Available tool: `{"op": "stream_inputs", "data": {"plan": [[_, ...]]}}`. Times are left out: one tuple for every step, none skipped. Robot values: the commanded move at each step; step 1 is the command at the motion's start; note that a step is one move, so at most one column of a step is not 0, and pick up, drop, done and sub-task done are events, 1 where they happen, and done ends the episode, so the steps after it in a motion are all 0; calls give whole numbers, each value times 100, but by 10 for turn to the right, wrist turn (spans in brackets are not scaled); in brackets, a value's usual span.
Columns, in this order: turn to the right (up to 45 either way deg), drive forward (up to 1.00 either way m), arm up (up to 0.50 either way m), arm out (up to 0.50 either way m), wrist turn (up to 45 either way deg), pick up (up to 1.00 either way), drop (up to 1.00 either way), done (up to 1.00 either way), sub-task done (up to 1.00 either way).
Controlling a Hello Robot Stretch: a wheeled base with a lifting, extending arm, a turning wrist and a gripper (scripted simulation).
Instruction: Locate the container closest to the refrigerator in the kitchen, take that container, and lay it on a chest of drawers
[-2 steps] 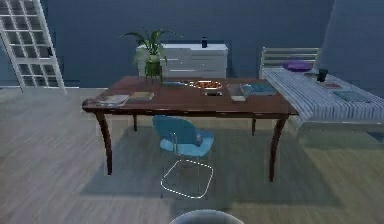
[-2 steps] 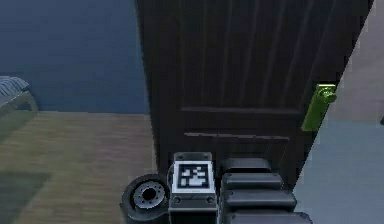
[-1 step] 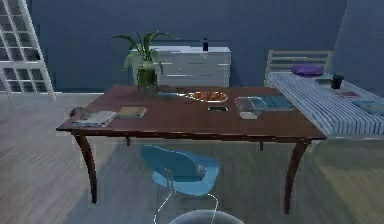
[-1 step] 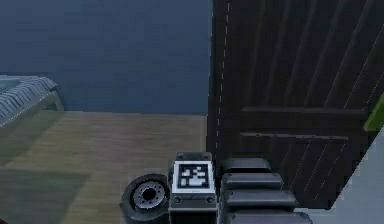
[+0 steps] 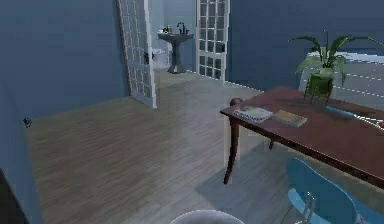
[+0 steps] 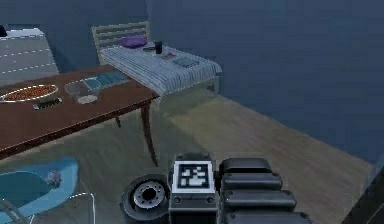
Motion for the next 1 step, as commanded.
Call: {"op": "stream_inputs", "data": {"plan": [[-180,0,0,0,0,0,0,0,0]]}}
